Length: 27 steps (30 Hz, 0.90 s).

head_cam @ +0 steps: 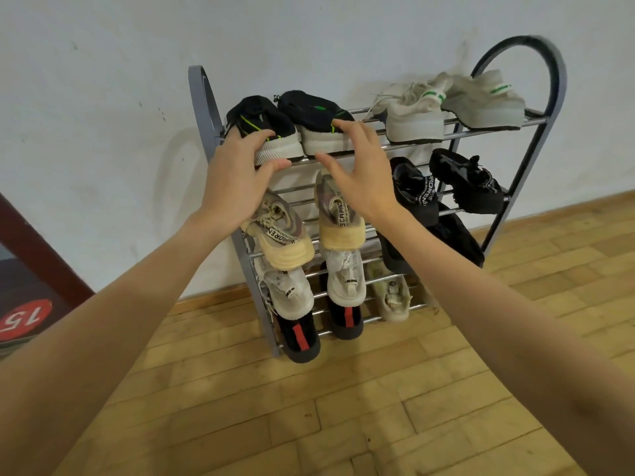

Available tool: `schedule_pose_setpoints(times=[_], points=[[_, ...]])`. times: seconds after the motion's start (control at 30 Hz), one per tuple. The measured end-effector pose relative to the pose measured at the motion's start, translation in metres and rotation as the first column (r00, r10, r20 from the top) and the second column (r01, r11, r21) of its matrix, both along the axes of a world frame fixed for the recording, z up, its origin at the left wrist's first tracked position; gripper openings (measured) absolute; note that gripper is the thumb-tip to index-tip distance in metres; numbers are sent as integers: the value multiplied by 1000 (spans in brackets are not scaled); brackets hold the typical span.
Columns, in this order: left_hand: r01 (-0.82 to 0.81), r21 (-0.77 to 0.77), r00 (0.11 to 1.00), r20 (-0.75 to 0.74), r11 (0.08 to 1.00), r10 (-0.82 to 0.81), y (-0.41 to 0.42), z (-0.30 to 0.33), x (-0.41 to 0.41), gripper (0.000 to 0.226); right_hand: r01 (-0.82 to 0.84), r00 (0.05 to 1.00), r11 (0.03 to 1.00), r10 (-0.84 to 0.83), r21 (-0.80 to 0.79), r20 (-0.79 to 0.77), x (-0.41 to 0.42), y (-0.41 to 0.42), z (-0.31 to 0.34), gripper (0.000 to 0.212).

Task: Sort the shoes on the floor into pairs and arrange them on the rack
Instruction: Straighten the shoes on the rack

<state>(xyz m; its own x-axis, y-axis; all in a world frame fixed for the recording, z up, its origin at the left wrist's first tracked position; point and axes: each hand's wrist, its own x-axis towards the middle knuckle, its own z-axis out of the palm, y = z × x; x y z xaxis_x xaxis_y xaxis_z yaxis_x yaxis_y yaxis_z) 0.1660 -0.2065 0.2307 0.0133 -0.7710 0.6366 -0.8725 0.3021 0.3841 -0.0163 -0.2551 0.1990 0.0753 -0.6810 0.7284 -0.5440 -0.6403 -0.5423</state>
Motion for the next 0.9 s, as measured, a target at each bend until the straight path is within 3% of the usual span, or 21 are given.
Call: schedule_pose_setpoints(times=[0.1,0.2,0.27,0.37,0.47,0.7,0.9], points=[[-20,3,999,-37,1000,20,9,-13,-10,57,-16,996,1000,17,5,-82,-5,10,-8,52],[-110,-230,993,-70,967,97,40,-50,-24,52,56,992,990,-70,-132,-108,-12,33,-50,50],[-117,-293,993,-4,949,121,58,-79,-28,40,95,973,989,-117,-117,-199,-18,44,-83,47],[-64,-42,974,214,997,72,58,-110,-26,56,118,915,979,-42,167,-402,-22,36,-103,64],[-34,141,965,262,989,-4,45,-121,-17,62,99,922,920,59,380,-383,-21,23,-96,74],[29,205,939,331,978,-97,26,-114,-3,45,179,883,915,12,361,-469,-17,9,-95,88],[55,180,960,260,982,-101,26,-112,1,33,132,906,952,-2,277,-424,-16,15,-95,72]])
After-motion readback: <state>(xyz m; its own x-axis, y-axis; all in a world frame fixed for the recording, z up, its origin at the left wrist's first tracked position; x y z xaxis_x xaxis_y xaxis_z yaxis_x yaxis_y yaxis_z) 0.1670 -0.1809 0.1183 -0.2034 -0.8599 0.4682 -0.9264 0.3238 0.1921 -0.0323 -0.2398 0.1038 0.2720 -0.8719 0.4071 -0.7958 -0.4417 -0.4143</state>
